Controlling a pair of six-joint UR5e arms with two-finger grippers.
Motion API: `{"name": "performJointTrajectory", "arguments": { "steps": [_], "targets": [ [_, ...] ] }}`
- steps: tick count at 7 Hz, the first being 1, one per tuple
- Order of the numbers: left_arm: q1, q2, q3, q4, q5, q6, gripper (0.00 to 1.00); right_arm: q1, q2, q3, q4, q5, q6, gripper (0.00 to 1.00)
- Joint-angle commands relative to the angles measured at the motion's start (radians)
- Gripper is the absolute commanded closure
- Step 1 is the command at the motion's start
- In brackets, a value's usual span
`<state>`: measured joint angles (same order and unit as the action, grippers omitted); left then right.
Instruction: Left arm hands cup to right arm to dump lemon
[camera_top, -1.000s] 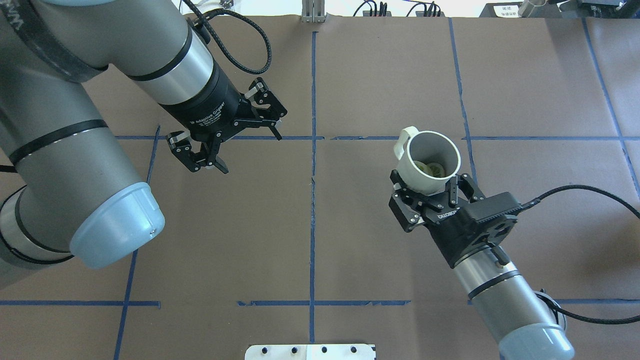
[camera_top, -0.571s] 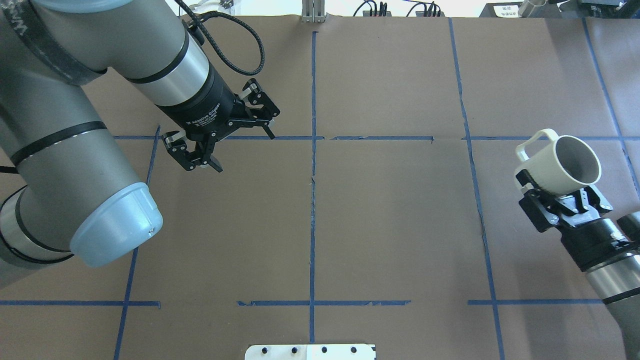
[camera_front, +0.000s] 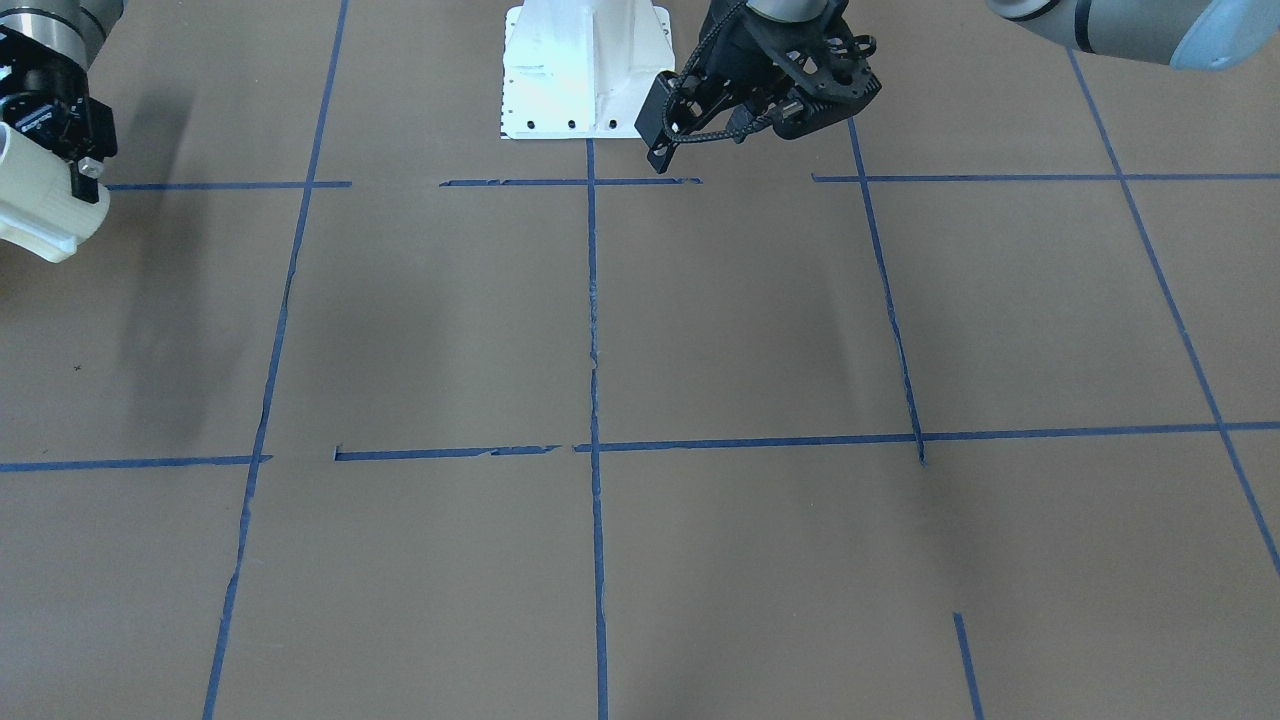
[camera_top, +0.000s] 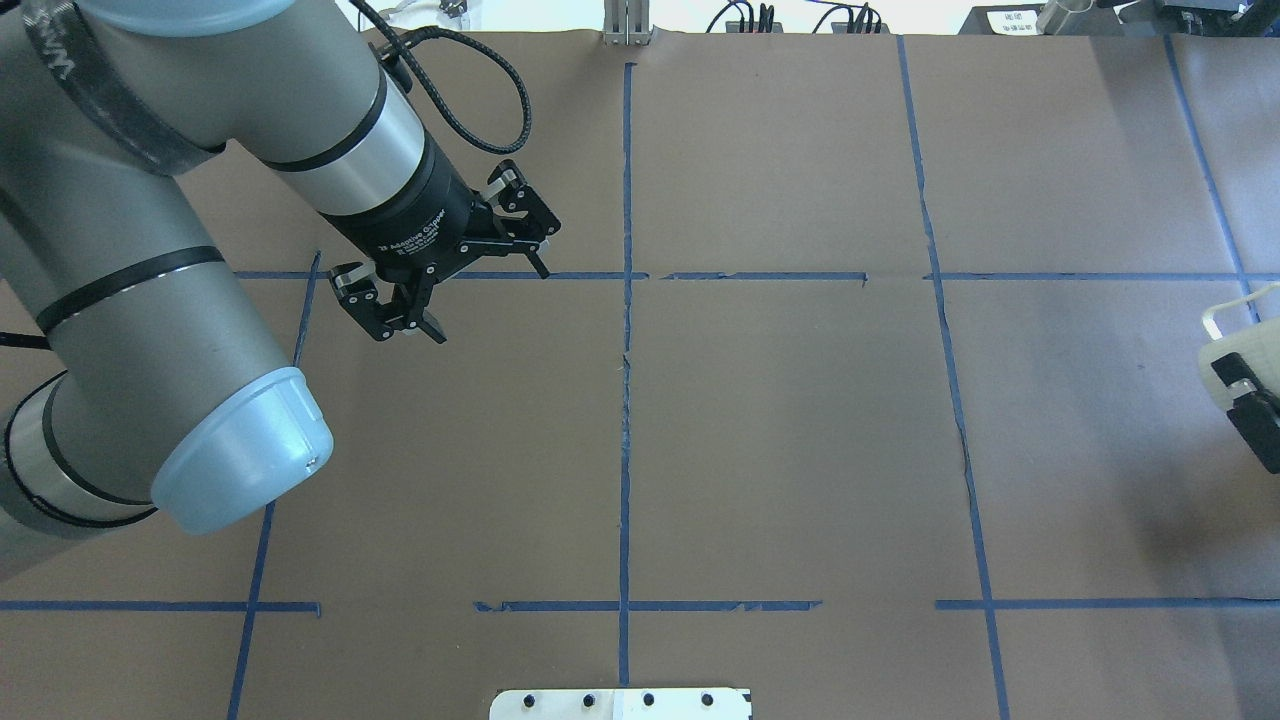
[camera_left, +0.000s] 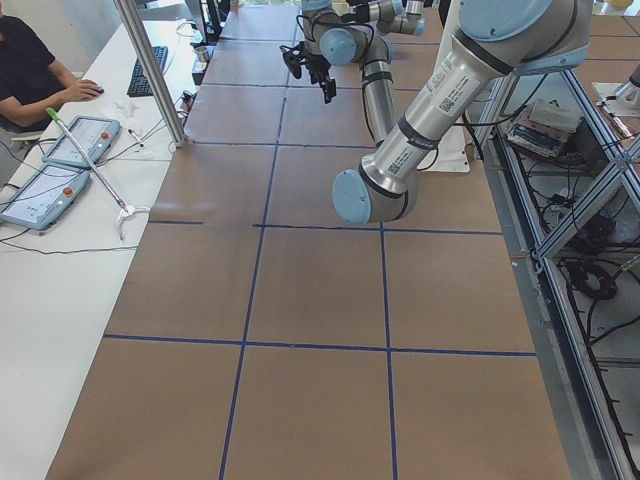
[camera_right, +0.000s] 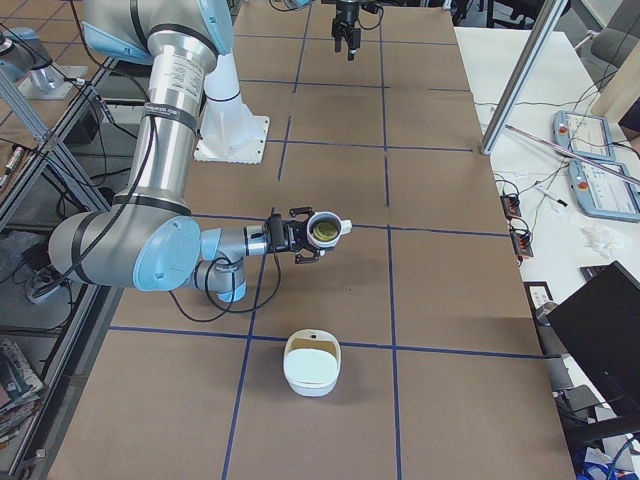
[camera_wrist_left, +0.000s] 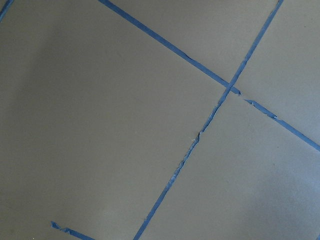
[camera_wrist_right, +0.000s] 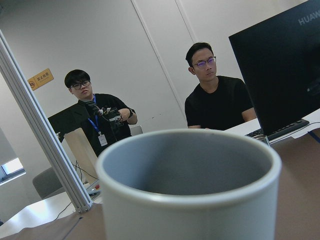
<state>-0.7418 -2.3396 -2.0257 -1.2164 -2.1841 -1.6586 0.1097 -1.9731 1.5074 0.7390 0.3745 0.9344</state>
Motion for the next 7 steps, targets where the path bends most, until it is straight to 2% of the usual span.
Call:
{"name": "performJointTrajectory", "arguments": {
  "steps": [1,2,4,5,7],
  "targets": [
    [0.002,-0.001,0.001,0.000,0.001,0.000,0.00,-0.001,-0.024,-0.122,0.164,0.000,0.073,0.99],
    [0.002,0.000,0.001,0.001,0.001,0.000,0.00,-0.001,-0.030,-0.216,0.230,0.007,0.137,0.99],
    [0.002,0.000,-0.001,0.001,0.001,-0.001,0.00,0.001,-0.052,-0.262,0.310,0.043,0.232,0.99],
    [0.005,0.000,-0.001,0.001,0.001,-0.003,0.00,0.001,-0.067,-0.272,0.325,0.066,0.354,0.99],
    [0.005,-0.001,-0.002,0.001,0.001,-0.004,0.00,0.002,-0.070,-0.355,0.361,0.131,0.621,0.98]
  ]
}}
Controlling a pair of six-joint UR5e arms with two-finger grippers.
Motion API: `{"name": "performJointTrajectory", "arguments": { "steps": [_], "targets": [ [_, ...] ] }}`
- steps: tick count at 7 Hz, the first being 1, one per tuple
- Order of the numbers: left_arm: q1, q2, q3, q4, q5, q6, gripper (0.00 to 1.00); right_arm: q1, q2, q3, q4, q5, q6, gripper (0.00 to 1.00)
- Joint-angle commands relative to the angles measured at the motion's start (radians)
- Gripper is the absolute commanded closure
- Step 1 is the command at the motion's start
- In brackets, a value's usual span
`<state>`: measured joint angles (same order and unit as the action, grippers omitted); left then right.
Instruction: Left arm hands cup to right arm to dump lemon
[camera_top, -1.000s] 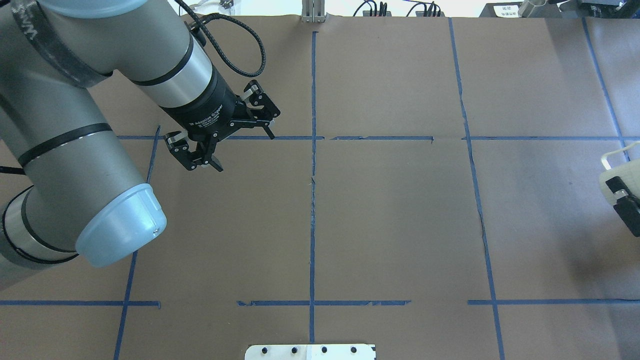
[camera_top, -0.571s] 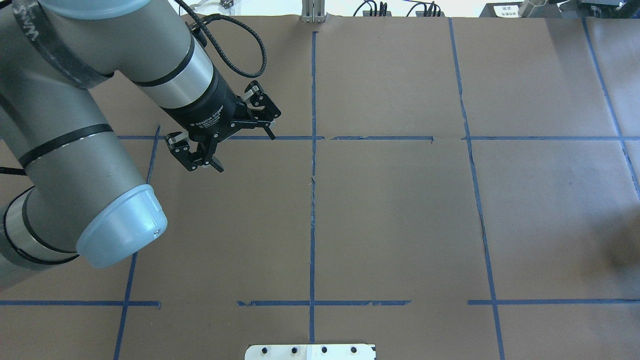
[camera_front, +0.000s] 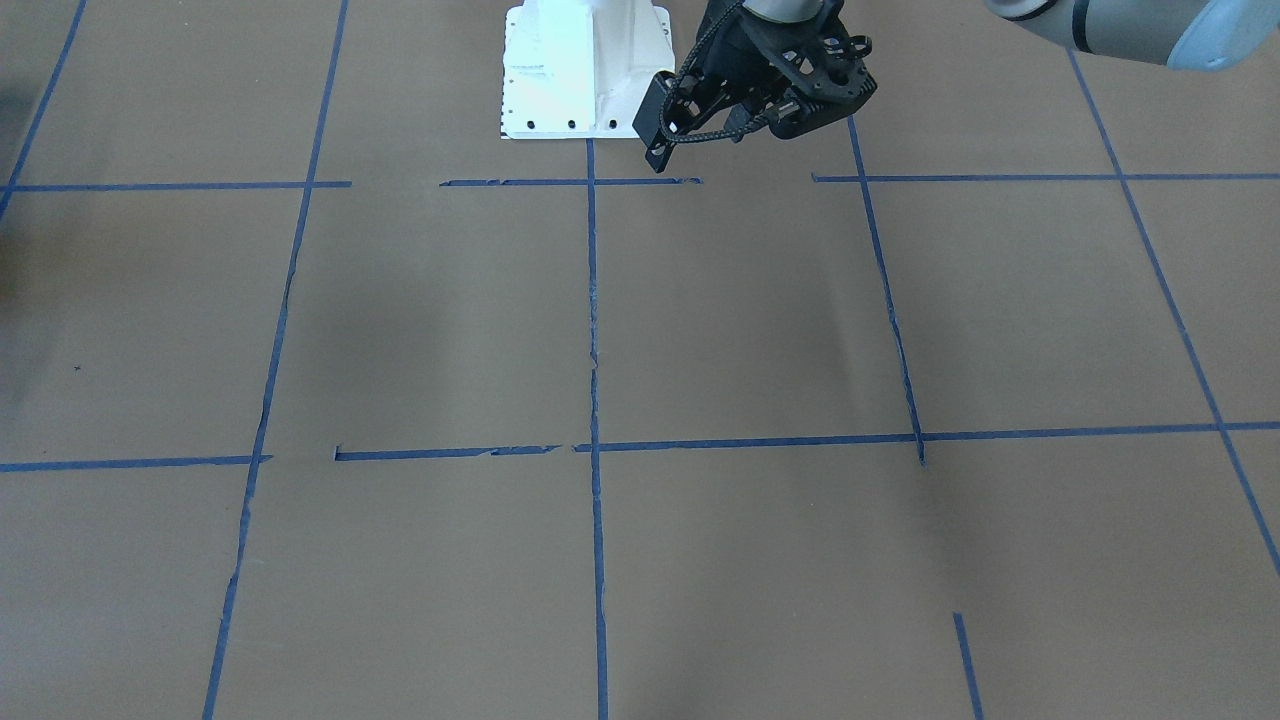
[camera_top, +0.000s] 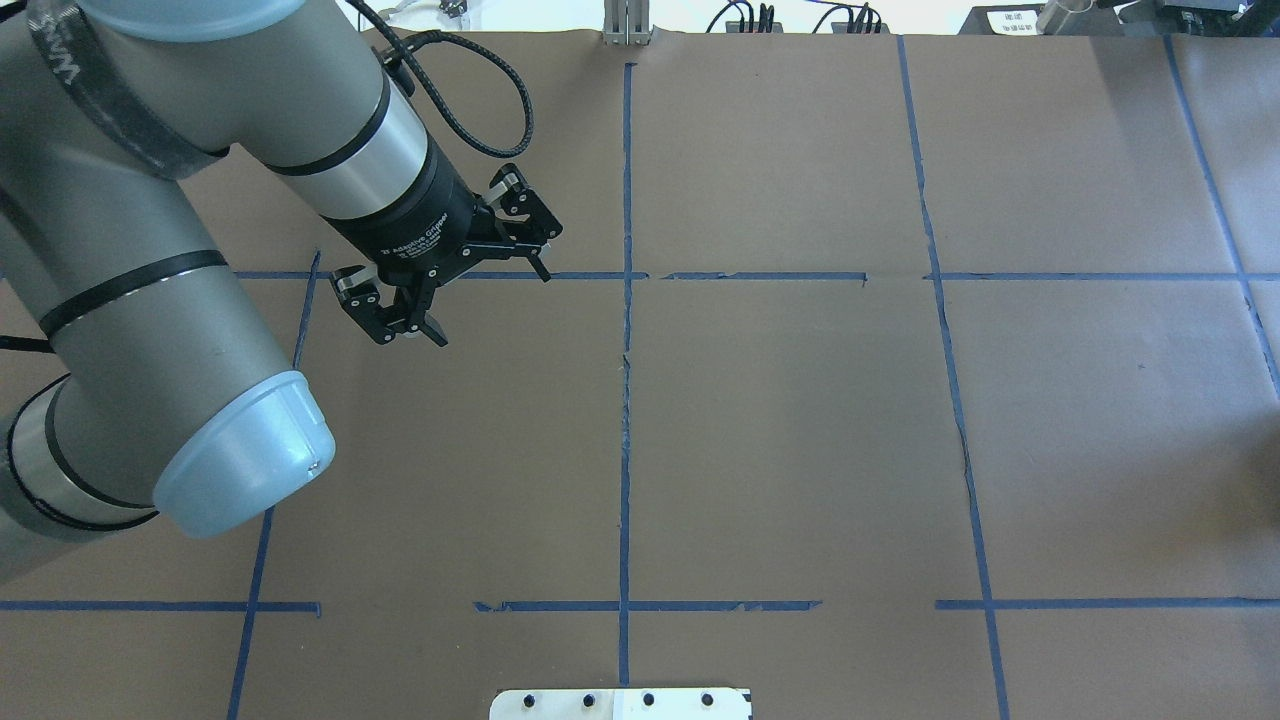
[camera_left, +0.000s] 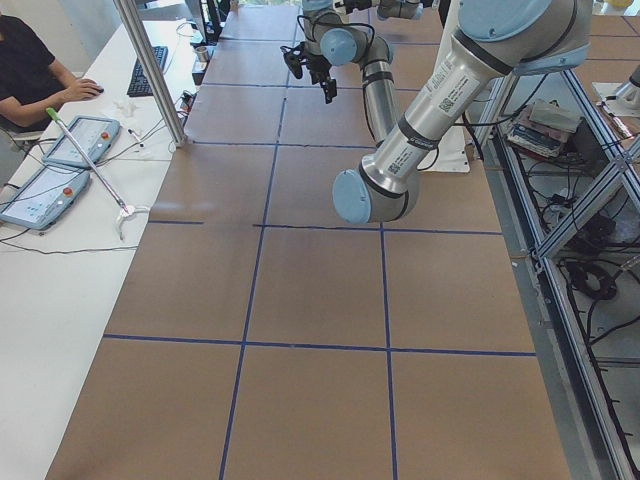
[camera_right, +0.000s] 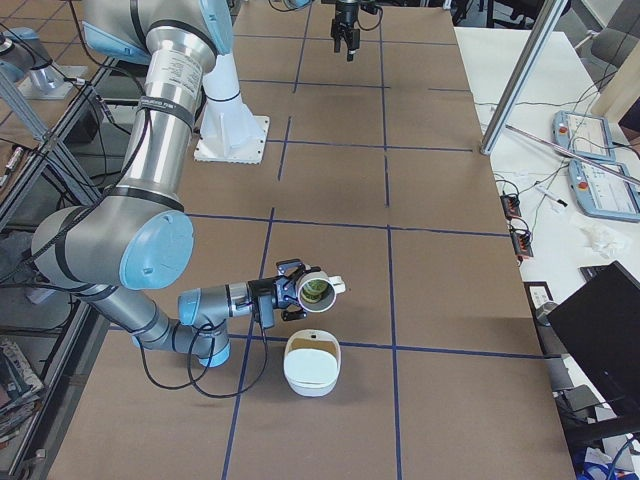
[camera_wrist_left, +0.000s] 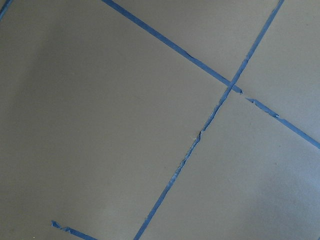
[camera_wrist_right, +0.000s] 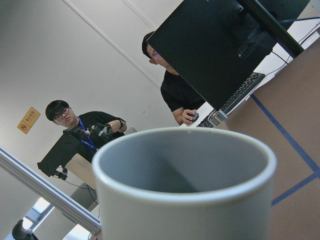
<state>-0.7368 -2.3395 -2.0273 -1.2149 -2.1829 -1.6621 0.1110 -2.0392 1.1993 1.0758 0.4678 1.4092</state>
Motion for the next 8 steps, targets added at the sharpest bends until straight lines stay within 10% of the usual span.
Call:
{"name": "performJointTrajectory", "arguments": {
  "steps": [1,8],
  "targets": [
    [0.000,-0.003,-0.001,0.000,0.000,-0.001,0.00,0.001,-0.004,-0.055,0.065,0.040,0.180,0.98],
    [0.004,-0.011,-0.001,0.000,0.000,-0.001,0.00,-0.001,0.011,-0.106,0.364,0.035,0.769,0.96]
  ]
}}
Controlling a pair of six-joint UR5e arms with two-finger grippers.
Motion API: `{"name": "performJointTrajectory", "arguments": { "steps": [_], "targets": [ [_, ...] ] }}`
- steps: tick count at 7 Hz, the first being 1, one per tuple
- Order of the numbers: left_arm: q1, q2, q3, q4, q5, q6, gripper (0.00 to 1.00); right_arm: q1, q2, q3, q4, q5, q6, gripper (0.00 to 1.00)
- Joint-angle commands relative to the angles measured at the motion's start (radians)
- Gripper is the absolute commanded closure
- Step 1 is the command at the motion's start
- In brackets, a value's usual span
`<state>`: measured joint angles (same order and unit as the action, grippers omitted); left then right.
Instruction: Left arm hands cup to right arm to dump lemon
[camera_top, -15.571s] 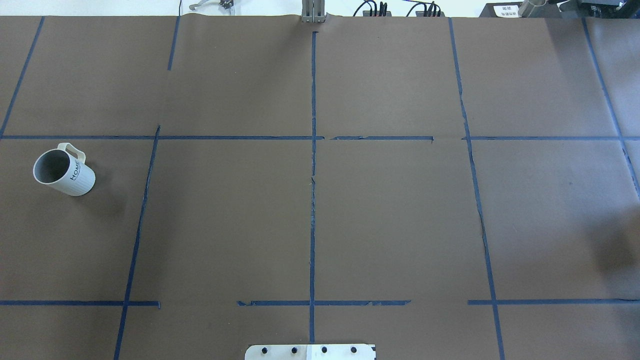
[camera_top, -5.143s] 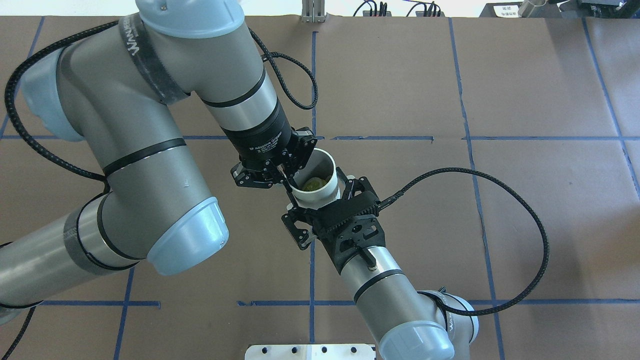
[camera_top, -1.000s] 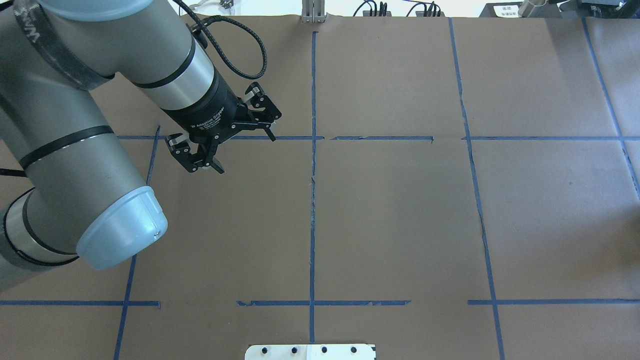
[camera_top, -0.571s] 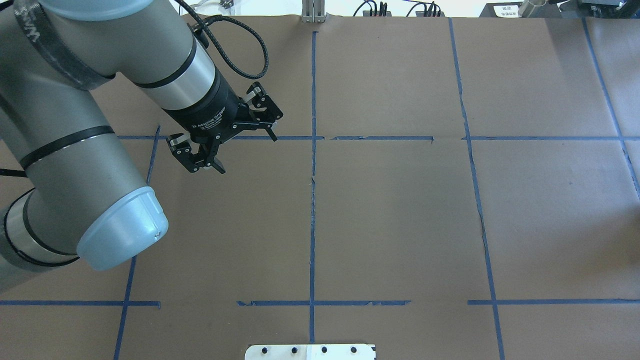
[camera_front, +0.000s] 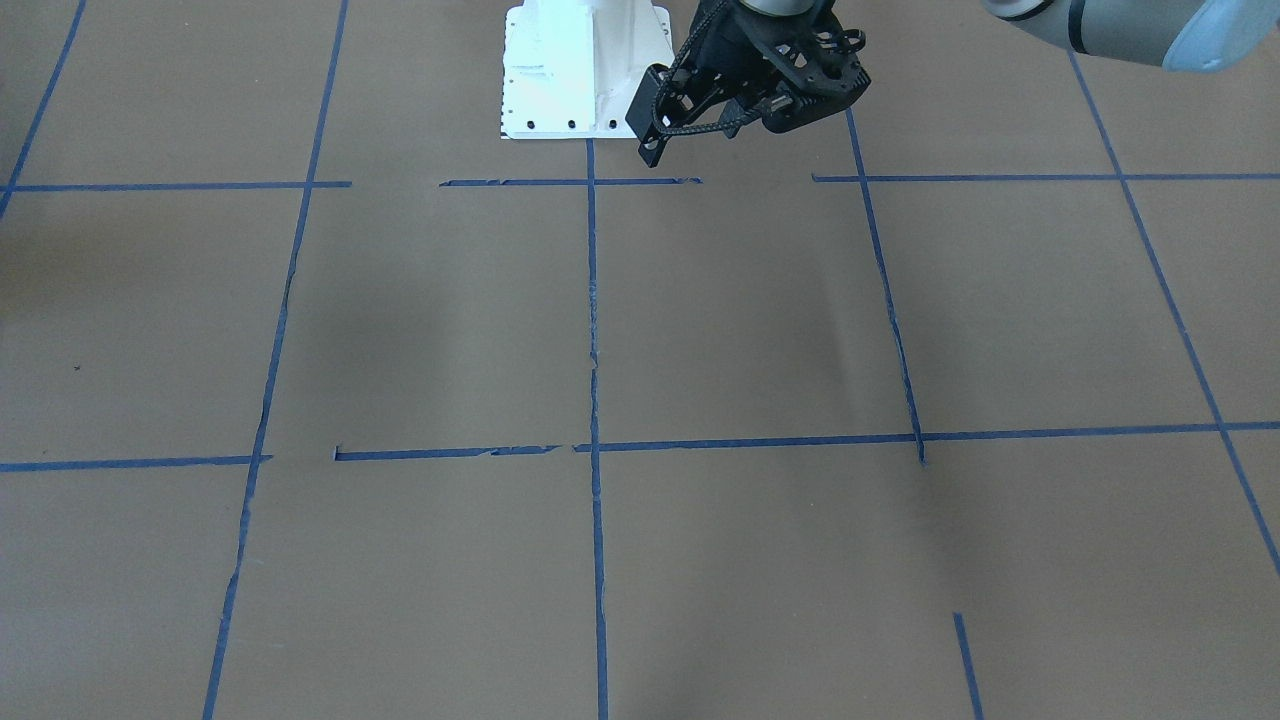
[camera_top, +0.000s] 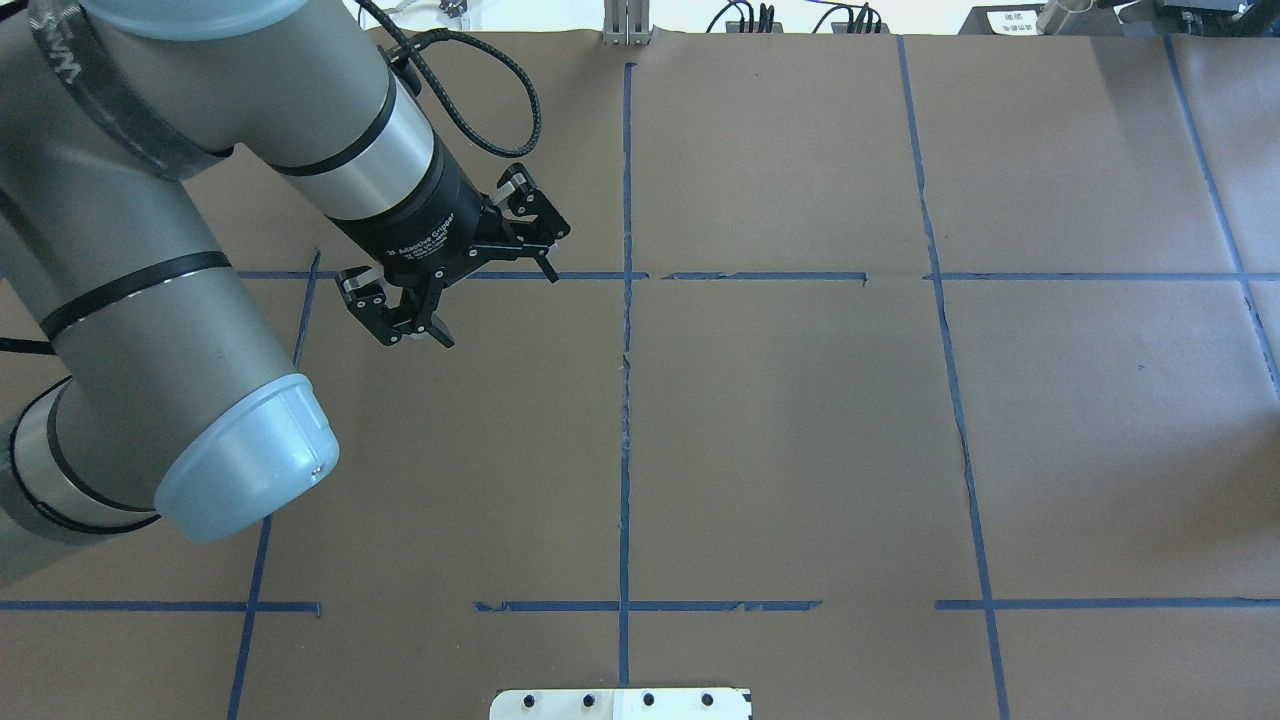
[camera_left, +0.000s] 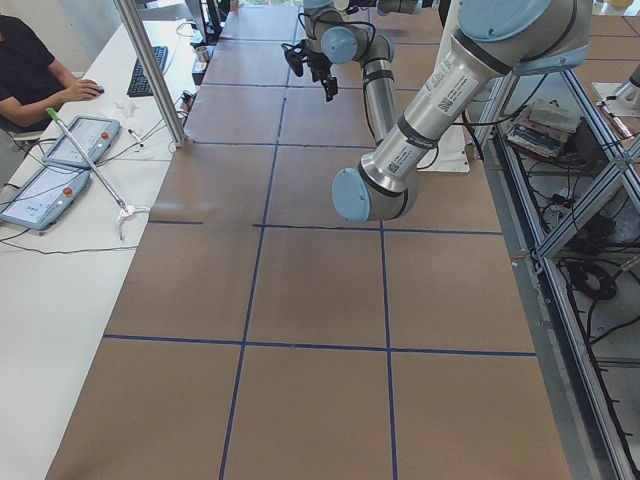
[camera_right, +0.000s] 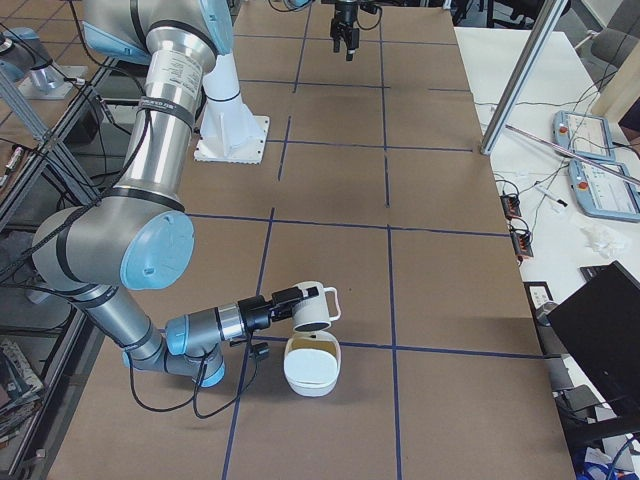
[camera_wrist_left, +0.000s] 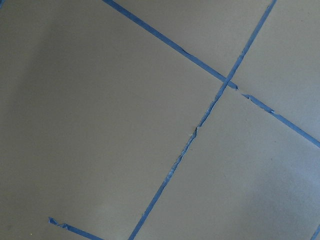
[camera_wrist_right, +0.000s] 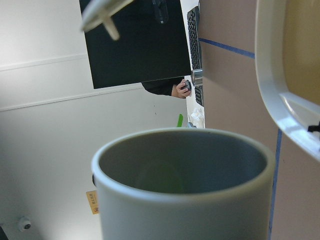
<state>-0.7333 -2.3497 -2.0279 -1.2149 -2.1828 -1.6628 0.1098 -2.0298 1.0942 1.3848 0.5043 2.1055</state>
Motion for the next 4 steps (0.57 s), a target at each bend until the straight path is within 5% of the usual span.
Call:
{"name": "performJointTrajectory", "arguments": {
  "steps": [1,4],
  "targets": [
    [0.002,-0.005,0.000,0.000,0.032,0.000,0.00,-0.001,0.003,0.000,0.072,-0.001,0.091,0.95],
    [0.005,-0.003,-0.012,0.000,0.072,0.002,0.00,-0.001,0.003,-0.002,0.118,-0.001,0.224,0.93]
  ]
}}
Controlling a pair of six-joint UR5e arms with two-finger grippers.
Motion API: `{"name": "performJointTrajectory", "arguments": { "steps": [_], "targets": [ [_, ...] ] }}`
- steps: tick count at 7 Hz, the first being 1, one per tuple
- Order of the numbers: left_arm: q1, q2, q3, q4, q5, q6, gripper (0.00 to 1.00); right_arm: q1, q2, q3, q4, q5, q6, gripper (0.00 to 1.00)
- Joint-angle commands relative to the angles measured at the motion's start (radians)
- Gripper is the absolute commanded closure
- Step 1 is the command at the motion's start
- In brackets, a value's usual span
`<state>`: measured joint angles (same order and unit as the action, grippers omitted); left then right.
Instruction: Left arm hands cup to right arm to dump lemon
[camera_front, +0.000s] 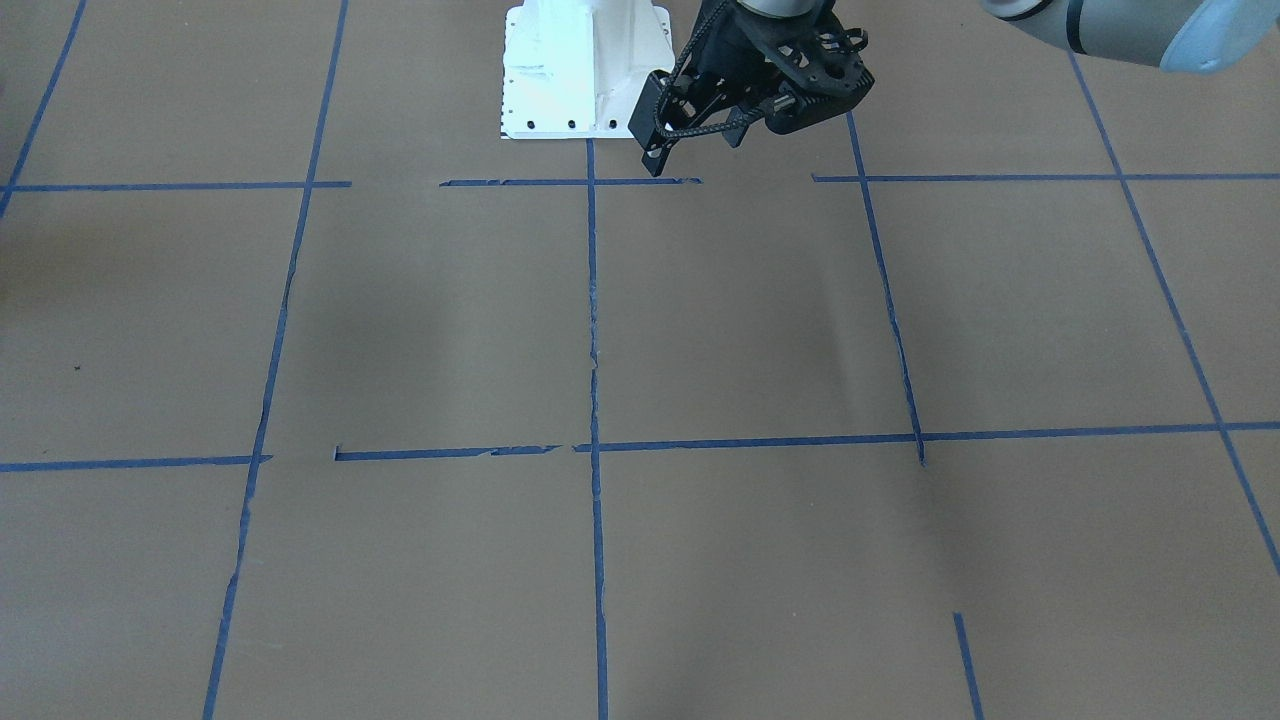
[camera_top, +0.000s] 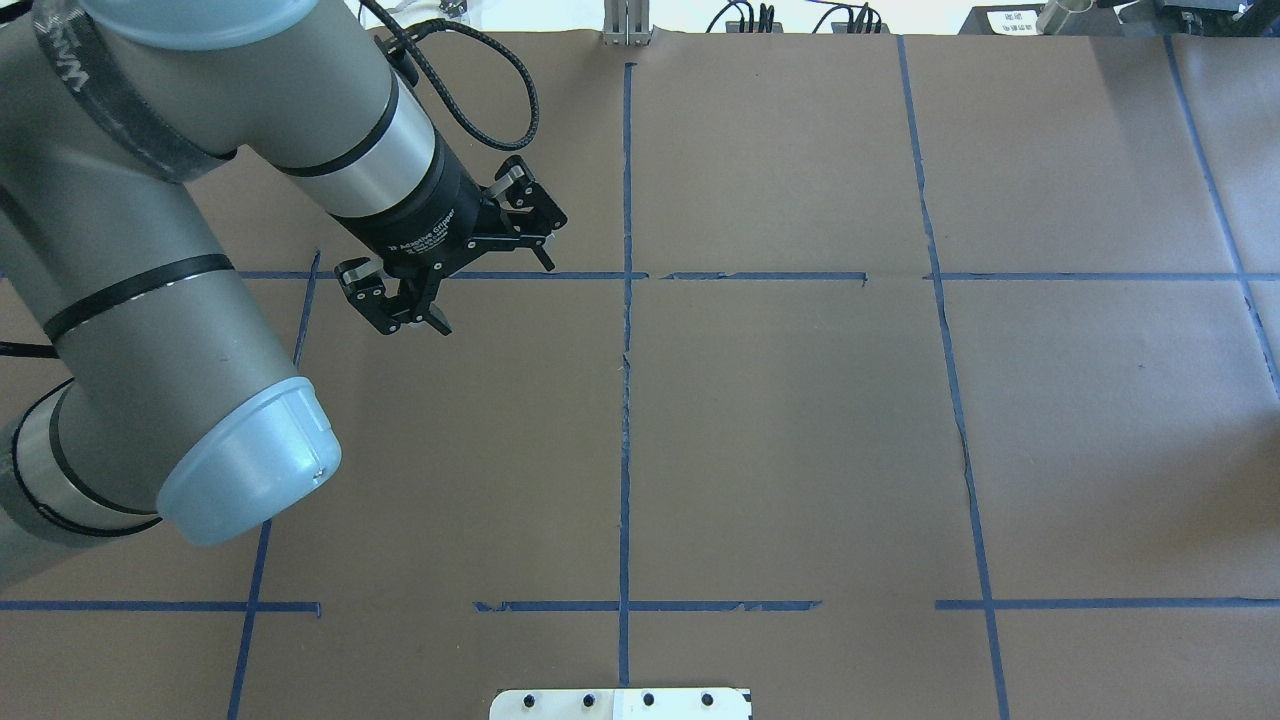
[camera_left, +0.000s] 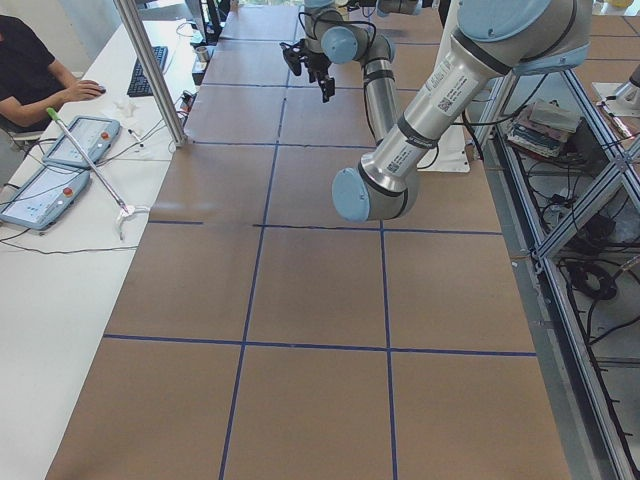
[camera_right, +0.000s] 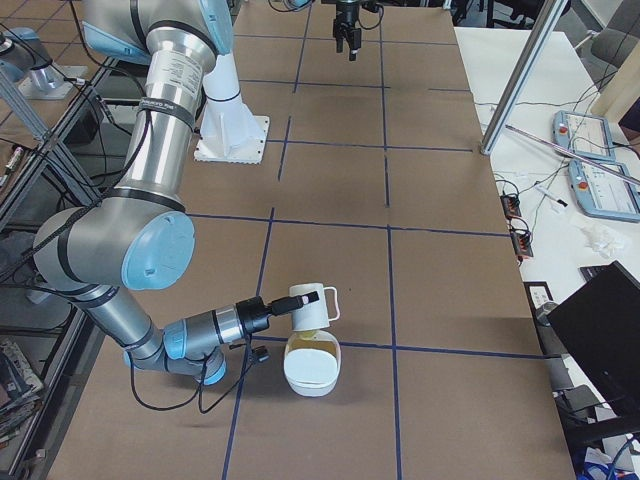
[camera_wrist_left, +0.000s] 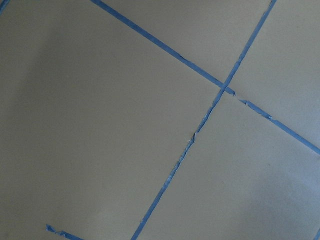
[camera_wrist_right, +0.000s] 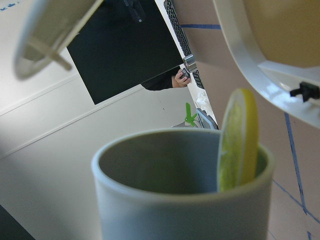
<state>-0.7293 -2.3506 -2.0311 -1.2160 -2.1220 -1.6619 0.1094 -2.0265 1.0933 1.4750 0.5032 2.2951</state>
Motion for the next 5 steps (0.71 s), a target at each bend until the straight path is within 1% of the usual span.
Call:
{"name": "performJointTrajectory", "arguments": {
  "steps": [1,2,5],
  "targets": [
    [0.001,-0.003,-0.011,0.003,0.023,0.001,0.00,-0.002,0.000,-0.047,0.104,-0.002,0.053,0.92],
    [0.001,-0.003,-0.011,0.003,0.049,0.002,0.00,-0.002,0.000,-0.068,0.114,-0.002,0.131,0.92],
    [0.001,-0.004,-0.011,0.003,0.063,0.002,0.00,0.000,0.000,-0.072,0.120,0.003,0.190,0.91]
  ]
}}
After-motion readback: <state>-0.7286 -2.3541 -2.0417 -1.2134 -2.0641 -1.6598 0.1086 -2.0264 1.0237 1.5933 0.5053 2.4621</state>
